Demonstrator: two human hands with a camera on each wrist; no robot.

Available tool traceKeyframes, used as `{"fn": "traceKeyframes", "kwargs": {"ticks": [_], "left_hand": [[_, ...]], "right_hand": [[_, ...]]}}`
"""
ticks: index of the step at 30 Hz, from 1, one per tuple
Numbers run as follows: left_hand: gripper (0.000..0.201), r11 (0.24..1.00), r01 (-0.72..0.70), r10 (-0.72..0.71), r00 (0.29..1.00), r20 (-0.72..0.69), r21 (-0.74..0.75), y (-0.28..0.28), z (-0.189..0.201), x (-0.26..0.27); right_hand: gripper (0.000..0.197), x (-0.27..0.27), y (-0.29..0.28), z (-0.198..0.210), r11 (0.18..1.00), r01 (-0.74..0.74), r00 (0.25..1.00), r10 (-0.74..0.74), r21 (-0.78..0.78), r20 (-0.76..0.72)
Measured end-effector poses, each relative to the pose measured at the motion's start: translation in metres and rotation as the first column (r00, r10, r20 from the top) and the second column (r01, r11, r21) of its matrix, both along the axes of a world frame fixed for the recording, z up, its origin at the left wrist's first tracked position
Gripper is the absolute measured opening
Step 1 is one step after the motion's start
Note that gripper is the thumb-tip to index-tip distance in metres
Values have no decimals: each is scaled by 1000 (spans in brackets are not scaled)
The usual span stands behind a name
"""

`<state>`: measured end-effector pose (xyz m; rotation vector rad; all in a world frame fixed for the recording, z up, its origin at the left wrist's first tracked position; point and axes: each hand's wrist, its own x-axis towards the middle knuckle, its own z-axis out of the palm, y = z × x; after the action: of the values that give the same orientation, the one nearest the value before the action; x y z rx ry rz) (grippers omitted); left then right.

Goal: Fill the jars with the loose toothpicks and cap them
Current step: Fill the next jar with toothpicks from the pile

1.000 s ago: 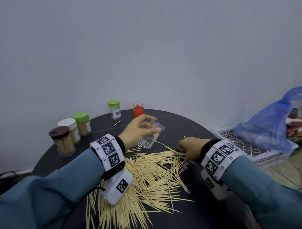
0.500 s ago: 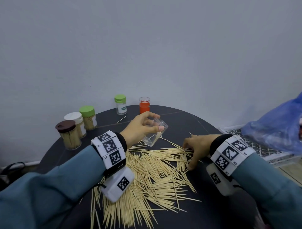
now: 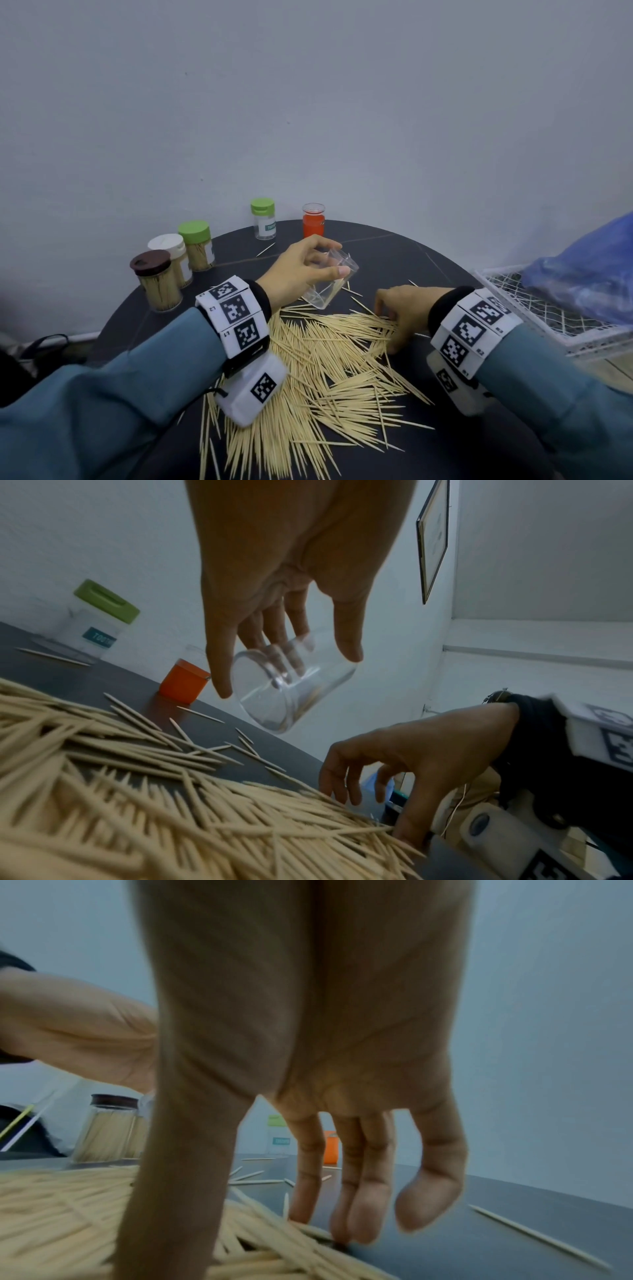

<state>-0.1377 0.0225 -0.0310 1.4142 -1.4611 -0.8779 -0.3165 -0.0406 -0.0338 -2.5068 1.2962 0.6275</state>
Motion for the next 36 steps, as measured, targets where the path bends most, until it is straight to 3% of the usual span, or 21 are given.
{"fn": "traceKeyframes", "kwargs": {"ticks": [7,20,28,36], "left_hand": [[41,1000,-20,20,1000,-5,-2,1,-3,10],[40,1000,-23,23,1000,1,0,1,-8,19],[40,999,-20,20,1000,4,-34,-4,-4,14],[40,999,-35,35,999,1,-25,-6,-3,18]], "right_hand": [[61,23,5,2,983,-153,988,149,-101,-47],[35,42,12,-1,968,-213,977,209,-135,-46],[48,52,15,-10,952,-248,963,223,-178,-148],[36,53,19,-3,982,-173,985,173,-81,-10]]}}
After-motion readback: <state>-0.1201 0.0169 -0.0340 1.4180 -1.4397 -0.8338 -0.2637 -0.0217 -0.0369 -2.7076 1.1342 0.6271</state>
